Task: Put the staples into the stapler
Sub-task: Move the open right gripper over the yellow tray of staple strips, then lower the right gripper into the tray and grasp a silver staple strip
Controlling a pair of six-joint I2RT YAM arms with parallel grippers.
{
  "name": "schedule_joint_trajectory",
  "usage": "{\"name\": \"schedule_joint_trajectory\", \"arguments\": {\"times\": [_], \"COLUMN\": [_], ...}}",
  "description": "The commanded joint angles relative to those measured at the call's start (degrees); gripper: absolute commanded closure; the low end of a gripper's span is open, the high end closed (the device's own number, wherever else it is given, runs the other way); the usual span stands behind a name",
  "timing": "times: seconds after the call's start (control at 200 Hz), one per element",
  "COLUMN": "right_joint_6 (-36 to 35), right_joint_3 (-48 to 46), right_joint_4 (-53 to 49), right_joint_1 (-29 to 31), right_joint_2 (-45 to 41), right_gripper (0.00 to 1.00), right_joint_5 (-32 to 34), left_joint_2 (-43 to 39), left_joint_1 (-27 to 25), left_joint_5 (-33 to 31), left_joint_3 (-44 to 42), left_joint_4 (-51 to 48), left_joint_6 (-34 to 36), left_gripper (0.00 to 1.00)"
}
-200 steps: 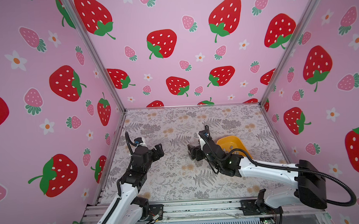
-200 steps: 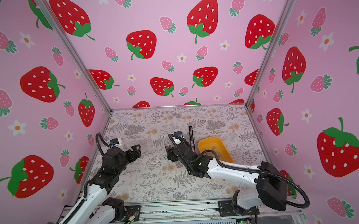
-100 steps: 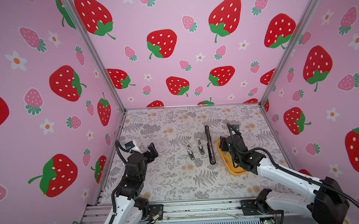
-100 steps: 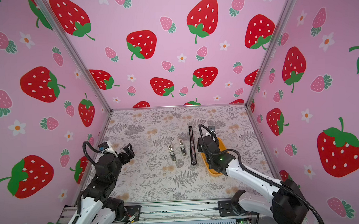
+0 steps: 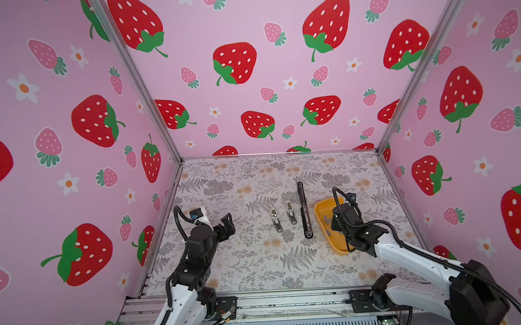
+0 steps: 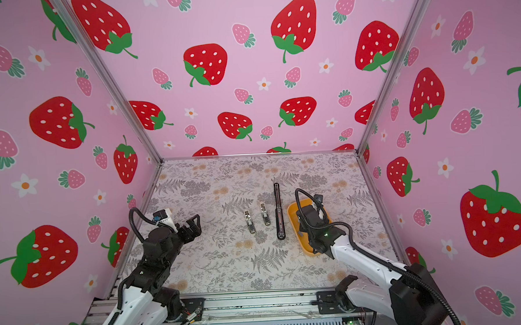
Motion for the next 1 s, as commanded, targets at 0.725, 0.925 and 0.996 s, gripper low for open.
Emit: {"name": "schedule_joint_trajectory", "arguments": {"times": [0.725, 0.925, 0.996], "right_joint_6": [-2.38, -3.53, -3.79], "right_joint_3": [4.55, 5.80, 6.08], "right_joint_4": [14.40, 14.10, 14.02], "right_joint_1": [-8.97, -9.00, -9.06], "right_joint_2": [24.52, 26.15, 26.63], "right_gripper": [0.61, 0.69, 0.70], "right_joint_5": [-11.09, -10.91, -10.55], "left_joint_2": [-4.55, -7.31, -8.14], "left_joint_1": [-1.31, -1.39, -1.39], "left_joint_5": [0.33, -0.71, -0.84], "left_joint_3": [1.39, 1.39, 1.50], "left_joint_4": [-0.82, -3.55, -4.57], "left_joint_6": [1.22, 1.01, 0.87], "left_gripper": [0.01, 0.01, 0.01]}}
